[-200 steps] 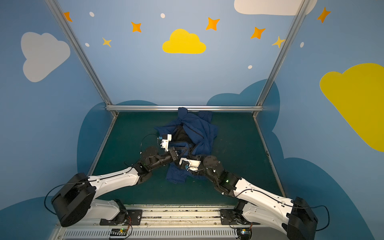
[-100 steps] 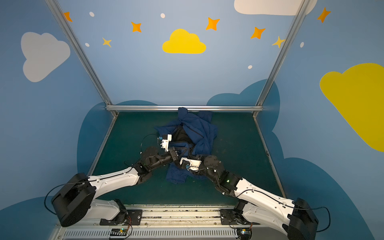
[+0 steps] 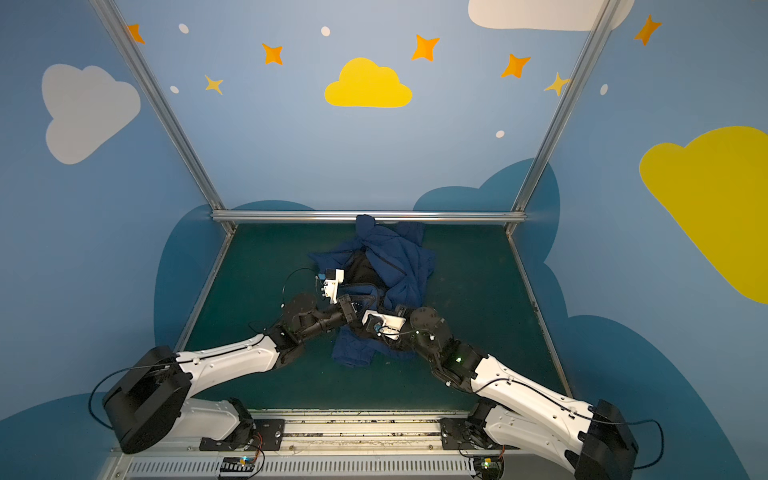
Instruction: Zip up the jacket
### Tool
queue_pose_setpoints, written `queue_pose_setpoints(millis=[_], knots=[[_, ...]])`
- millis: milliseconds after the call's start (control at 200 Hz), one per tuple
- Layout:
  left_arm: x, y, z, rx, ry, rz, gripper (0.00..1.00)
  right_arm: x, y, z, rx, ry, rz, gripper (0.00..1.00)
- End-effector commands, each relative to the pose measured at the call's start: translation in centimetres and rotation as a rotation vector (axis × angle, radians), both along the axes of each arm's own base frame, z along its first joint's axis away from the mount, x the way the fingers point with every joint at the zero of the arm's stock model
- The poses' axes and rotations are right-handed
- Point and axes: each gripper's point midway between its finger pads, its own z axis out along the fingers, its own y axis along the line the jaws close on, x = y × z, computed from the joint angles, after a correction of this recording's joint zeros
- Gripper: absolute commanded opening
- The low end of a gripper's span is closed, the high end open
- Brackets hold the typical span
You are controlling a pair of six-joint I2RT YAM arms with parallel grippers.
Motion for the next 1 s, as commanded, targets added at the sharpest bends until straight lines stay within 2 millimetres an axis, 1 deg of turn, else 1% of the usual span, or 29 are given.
queue_pose_setpoints(millis=[0, 40, 50, 75, 130, 200, 320, 401, 511, 576, 681, 866, 996], knots=[[0.3, 0.0, 1.8, -0.008, -0.053, 0.008, 0.03, 0.2, -0.3, 1.7, 0.095, 0.08, -0.017, 0.0], [0.3, 0.0, 1.9, 0.0, -0.057, 0.009, 0.03, 0.1, -0.5, 0.8, 0.103, 0.159, -0.017, 0.0], [0.3, 0.0, 1.8, 0.003, -0.059, 0.008, 0.03, 0.1, -0.4, 1.6, 0.125, 0.167, -0.014, 0.0], [0.3, 0.0, 1.9, 0.007, -0.063, 0.009, 0.03, 0.2, -0.4, 1.7, 0.147, 0.211, -0.017, 0.0], [0.3, 0.0, 1.9, 0.01, -0.064, 0.01, 0.03, -0.2, -0.2, 1.3, 0.187, 0.328, 0.006, 0.0], [0.2, -0.1, 1.8, 0.013, -0.066, 0.003, 0.03, -0.2, -0.1, 0.9, 0.262, 0.456, -0.001, 0.0], [0.0, -0.2, 1.6, 0.021, -0.065, -0.005, 0.03, -0.5, 0.5, 0.8, 0.344, 0.644, 0.034, 0.0], [0.1, -0.1, 1.5, 0.022, -0.068, -0.001, 0.03, -1.0, 0.9, 0.3, 0.353, 0.744, 0.056, 0.0], [0.1, -0.2, 1.8, 0.02, -0.078, -0.002, 0.03, -1.6, 1.1, -1.2, 0.314, 0.865, 0.041, 0.0], [0.1, -0.2, 1.9, 0.021, -0.08, -0.004, 0.03, -1.3, 0.9, -1.5, 0.308, 0.893, 0.0, 0.0], [0.0, -0.2, 1.7, 0.023, -0.076, -0.006, 0.03, -1.0, 0.9, -1.0, 0.314, 0.886, -0.006, 0.0], [-0.1, -0.2, 1.3, 0.047, -0.065, -0.014, 0.03, 0.5, 0.4, 0.4, 0.344, 0.761, -0.037, 0.0], [-0.1, -0.1, 1.0, 0.052, -0.06, -0.008, 0.03, 0.6, 0.6, 1.0, 0.335, 0.733, -0.016, 0.0]])
